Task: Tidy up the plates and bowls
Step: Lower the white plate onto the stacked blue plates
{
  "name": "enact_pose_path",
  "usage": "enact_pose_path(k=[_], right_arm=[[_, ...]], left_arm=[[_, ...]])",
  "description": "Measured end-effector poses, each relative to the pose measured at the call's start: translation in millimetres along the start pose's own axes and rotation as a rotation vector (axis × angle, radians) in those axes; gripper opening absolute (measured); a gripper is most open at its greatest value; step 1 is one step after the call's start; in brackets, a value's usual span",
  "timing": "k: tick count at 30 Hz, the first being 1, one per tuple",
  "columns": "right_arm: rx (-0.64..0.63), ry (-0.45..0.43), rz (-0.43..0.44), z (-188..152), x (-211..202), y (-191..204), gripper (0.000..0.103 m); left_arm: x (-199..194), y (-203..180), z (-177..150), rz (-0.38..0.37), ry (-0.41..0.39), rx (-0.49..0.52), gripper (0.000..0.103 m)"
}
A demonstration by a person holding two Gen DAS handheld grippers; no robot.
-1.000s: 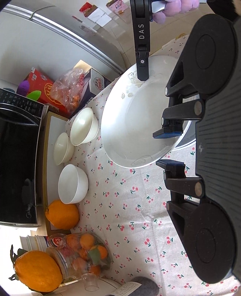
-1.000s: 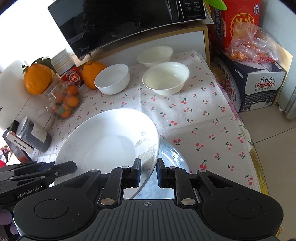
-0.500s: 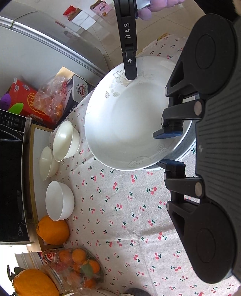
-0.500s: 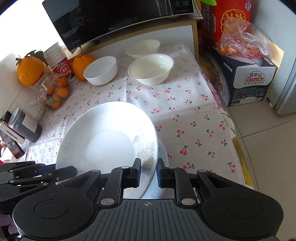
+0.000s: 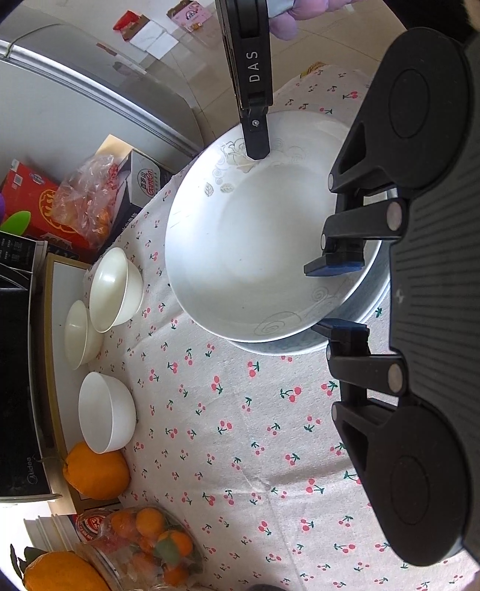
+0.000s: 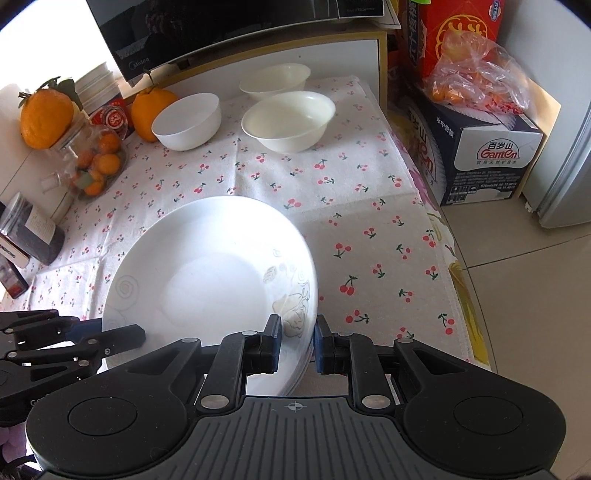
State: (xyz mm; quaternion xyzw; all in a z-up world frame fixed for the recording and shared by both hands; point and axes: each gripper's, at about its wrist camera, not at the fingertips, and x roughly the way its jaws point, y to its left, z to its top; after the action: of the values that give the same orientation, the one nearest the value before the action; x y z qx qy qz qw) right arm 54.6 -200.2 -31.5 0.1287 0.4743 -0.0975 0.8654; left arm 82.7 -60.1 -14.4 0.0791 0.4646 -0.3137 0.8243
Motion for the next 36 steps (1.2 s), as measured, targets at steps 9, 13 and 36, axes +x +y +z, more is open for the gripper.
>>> enact_pose_path(k=[9,13,36], right_arm=[[-0.018,0.011,-0.032,-0.4,3.5,-0.7,0.019],[-0.028,0.016,-0.052,-1.3,4.7,1.1,0.019],[-0.167,-0.029,-0.166,-6.6,2.9,16.9,0.012]], left_arm=[[5.9,-4.4,1.6,0.008,0.018,0.004,0.023],[7.7,-6.3,1.4,0.005,0.027,0.012,0.023],[2.1,-15.4,-2.0,0.038,0.013,0.091,0.024]])
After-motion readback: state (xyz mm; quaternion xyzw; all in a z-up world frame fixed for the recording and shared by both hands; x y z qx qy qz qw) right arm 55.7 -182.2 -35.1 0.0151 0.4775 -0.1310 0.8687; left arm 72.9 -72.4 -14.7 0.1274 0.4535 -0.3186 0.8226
